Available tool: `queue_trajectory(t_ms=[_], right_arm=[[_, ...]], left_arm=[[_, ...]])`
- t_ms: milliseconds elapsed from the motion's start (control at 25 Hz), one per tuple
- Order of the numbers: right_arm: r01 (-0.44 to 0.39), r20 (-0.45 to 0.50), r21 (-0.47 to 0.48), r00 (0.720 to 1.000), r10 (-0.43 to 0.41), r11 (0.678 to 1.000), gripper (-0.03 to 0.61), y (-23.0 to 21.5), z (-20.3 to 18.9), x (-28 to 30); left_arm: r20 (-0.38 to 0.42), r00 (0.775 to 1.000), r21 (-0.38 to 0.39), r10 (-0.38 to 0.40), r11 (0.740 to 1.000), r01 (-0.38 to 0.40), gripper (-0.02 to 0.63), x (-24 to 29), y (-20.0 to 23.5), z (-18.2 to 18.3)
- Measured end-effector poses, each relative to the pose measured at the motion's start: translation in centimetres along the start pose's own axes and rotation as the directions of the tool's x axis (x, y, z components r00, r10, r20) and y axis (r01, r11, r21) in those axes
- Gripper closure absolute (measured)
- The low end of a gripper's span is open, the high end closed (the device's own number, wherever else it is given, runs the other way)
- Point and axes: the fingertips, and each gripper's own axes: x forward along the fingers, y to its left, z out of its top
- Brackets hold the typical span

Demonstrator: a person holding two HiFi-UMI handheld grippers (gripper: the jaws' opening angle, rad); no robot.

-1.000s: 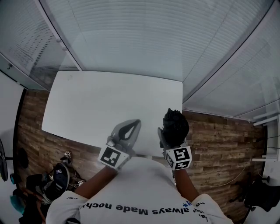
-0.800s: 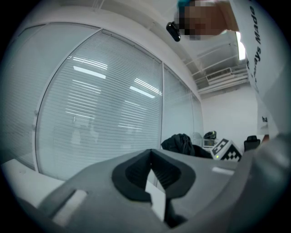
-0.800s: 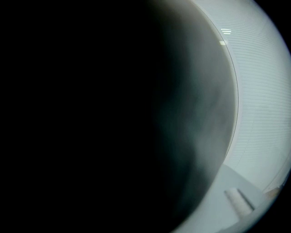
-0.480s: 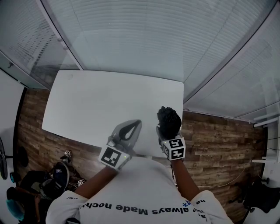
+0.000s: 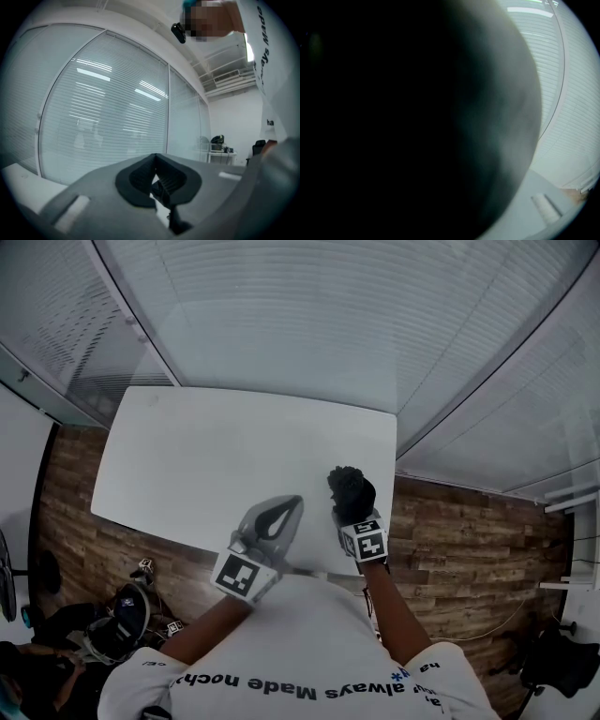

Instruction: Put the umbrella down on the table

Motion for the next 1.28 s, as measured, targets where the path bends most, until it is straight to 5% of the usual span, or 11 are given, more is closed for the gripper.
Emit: queue_trajectory(t_ms=[760,1280], right_arm=[[0.02,-0.275,0.078,0.961,0.002,0.997,0.364,-2.3,-5.9,7.4],[0.014,-0.348,0.094,0.937,0.019,0.996,0.362,-3.2,-7.3,8.4]], left_arm=[[-0.006,1.0,-0.007,0.007,1.0,-0.007,0.611,-1.3,1.2,-0.2],[-0.019,1.0,-0.014,-0.003,1.0,0.003,0.611,-1.4,0.9,-0.4]])
